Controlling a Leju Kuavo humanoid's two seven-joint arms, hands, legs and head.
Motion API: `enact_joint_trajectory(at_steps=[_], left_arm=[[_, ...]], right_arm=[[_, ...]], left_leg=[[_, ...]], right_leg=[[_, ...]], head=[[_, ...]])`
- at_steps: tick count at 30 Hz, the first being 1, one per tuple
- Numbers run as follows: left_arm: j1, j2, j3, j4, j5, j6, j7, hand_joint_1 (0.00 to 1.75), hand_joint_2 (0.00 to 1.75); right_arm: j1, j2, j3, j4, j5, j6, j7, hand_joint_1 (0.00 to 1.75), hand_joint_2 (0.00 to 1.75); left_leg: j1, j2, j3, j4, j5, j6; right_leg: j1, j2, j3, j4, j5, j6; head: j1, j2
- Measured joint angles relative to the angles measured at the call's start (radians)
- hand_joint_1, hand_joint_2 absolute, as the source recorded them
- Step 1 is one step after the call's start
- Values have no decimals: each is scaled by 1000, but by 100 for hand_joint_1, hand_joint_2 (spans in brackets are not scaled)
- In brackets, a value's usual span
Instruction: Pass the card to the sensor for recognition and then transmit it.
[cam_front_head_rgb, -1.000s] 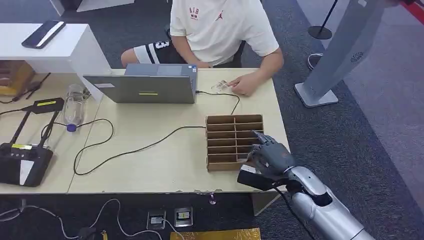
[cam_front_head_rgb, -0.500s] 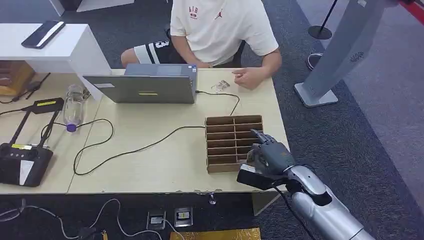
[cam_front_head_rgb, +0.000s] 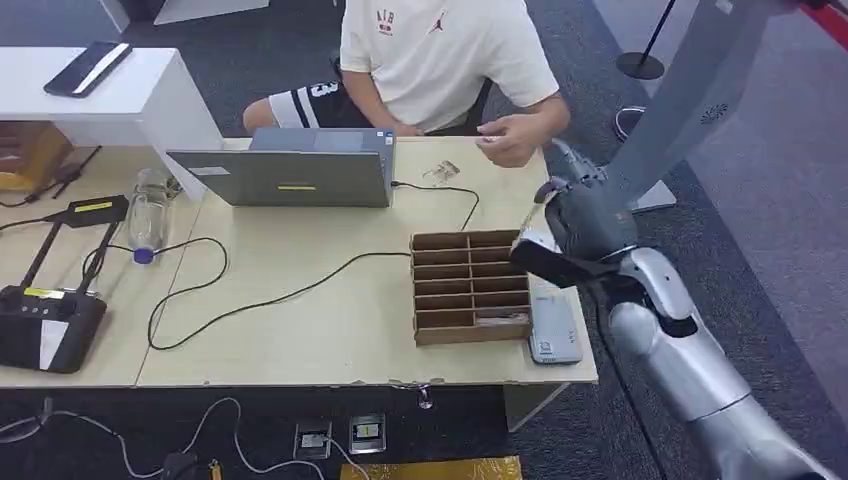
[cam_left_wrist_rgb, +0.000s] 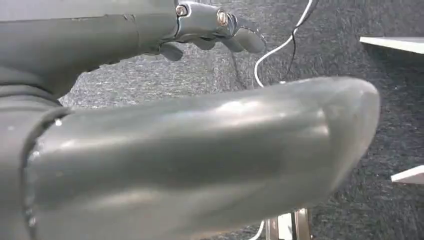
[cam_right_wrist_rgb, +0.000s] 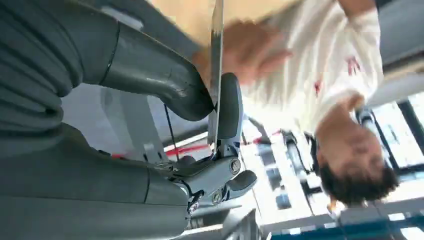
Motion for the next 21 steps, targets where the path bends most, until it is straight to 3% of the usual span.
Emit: enact_joint_trajectory(at_steps=[10, 14, 21], left_arm=[[-33, -2, -24, -2, -27, -3, 12, 0, 0], [-47, -2, -33, -2, -35, -5, 22, 0, 0], [-54, -3, -45, -2, -35, -9, 26, 0, 0]], right_arm=[[-227, 18, -23, 70, 28, 47, -86, 175, 175], [-312, 59, 1, 211, 35, 42, -148, 175, 175], [-400, 125, 53, 432, 84, 37, -175, 175, 175]], left_leg=[[0, -1, -1, 0, 0, 0], [0, -1, -1, 0, 0, 0], [0, -3, -2, 0, 1, 1]], right_leg=[[0, -1, 0, 1, 0, 0], [0, 0, 0, 1, 0, 0], [0, -2, -1, 1, 0, 0]], head=[[0, 0], [0, 0], [0, 0]])
